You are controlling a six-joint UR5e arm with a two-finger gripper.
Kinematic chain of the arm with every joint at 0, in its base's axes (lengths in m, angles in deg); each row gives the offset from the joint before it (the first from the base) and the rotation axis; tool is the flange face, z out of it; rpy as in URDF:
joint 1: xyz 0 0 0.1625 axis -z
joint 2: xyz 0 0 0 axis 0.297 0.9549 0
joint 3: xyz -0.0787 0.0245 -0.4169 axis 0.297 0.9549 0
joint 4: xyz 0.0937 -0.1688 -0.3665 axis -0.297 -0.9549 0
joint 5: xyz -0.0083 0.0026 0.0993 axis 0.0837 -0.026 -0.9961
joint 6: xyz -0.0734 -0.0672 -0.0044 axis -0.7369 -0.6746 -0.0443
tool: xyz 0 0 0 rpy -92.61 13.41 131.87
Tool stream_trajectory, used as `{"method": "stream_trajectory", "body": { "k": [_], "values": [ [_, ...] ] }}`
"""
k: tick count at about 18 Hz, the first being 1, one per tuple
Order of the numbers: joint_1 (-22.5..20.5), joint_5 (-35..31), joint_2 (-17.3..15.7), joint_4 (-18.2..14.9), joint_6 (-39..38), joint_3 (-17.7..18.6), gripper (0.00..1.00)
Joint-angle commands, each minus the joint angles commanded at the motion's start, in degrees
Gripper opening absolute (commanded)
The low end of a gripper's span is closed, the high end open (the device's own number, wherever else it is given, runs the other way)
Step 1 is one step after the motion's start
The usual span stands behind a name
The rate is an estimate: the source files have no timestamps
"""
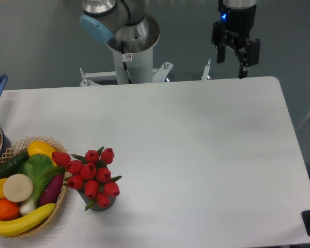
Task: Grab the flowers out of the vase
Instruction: 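Move the open right gripper toward the red tulips in the vase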
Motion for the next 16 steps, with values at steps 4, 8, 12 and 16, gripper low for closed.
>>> {"method": "stream_trajectory", "body": {
  "k": [4, 8, 12, 16],
  "values": [
    [0.2, 0.0, -0.1, 0.0, -0.2, 0.4, 1.0],
    [0.5, 0.3, -0.1, 0.0, -0.4, 1.1, 1.0],
    [0.8, 5.3, -1.1, 0.4, -10.2, 4.5, 1.0],
    [3.7, 7.6, -0.3, 0.4, -19.9, 5.9, 1.0]
  ]
}}
